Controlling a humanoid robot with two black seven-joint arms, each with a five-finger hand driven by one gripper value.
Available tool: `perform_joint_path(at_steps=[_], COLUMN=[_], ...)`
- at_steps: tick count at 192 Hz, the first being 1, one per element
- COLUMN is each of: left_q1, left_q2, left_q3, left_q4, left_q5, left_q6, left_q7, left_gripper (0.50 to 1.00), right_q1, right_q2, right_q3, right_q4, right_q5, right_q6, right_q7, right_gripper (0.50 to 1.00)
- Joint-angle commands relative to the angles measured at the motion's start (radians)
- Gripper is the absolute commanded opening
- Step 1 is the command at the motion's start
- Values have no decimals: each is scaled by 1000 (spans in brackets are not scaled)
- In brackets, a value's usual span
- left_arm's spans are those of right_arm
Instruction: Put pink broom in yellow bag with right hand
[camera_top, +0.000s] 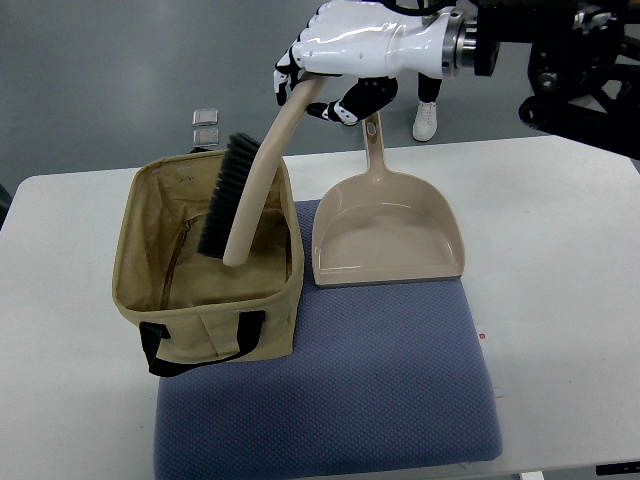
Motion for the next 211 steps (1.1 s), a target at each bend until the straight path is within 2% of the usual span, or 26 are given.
perform_joint_path(at_steps=[1, 42, 43, 44, 45, 46, 47, 49, 50, 75, 89, 98, 142, 172, 199, 211], left_q1=[-1, 0, 0, 0, -1, -1, -1, -1, 0, -1, 0, 0, 0, 0, 0, 0], left_q2=[0, 0, 0, 0, 0, 0, 0, 0, 0, 0, 0, 0, 0, 0, 0, 0], left_q3=[0, 1, 0, 0, 0, 0, 0, 0, 0, 0, 0, 0, 0, 0, 0, 0], left_q4=[0, 1, 0, 0, 1, 1, 0, 0, 1, 0, 0, 0, 0, 0, 0, 1], left_q5=[0, 0, 0, 0, 0, 0, 0, 0, 0, 0, 0, 0, 0, 0, 0, 0], left_q6=[0, 0, 0, 0, 0, 0, 0, 0, 0, 0, 0, 0, 0, 0, 0, 0], left_q7=[0, 0, 0, 0, 0, 0, 0, 0, 0, 0, 0, 0, 0, 0, 0, 0], left_gripper=[1000, 1000, 1000, 1000, 1000, 1000, 1000, 1000, 1000, 1000, 1000, 1000, 1000, 1000, 1000, 1000], right_q1=[-25, -54, -56, -56, -59, -59, -62, -62, -64, -70, -70, -73, -90, -212, -360, -445], right_q2=[35, 81, 83, 83, 84, 84, 84, 84, 84, 86, 87, 86, 71, 40, 9, 0], right_q3=[-1, 4, 5, 5, 7, 7, 7, 7, 8, 10, 11, 11, 57, 240, 444, 547], right_q4=[-21, -66, -67, -67, -67, -67, -69, -69, -69, -69, -69, -69, -69, -70, -72, -77], right_q5=[-1, -1, -1, -1, -1, -1, -1, -1, 1, 1, 1, 1, 25, 74, 188, 269], right_q6=[-2, -13, -13, -13, -14, -14, -14, -14, -14, -17, -17, -19, -26, 1, 76, 92], right_q7=[0, 1, 1, 1, 1, 1, 3, 3, 3, 7, 7, 9, 7, -5, -7, -26], right_gripper=[500, 500, 555, 556, 614, 615, 659, 660, 686, 782, 791, 821, 823, 823, 825, 856])
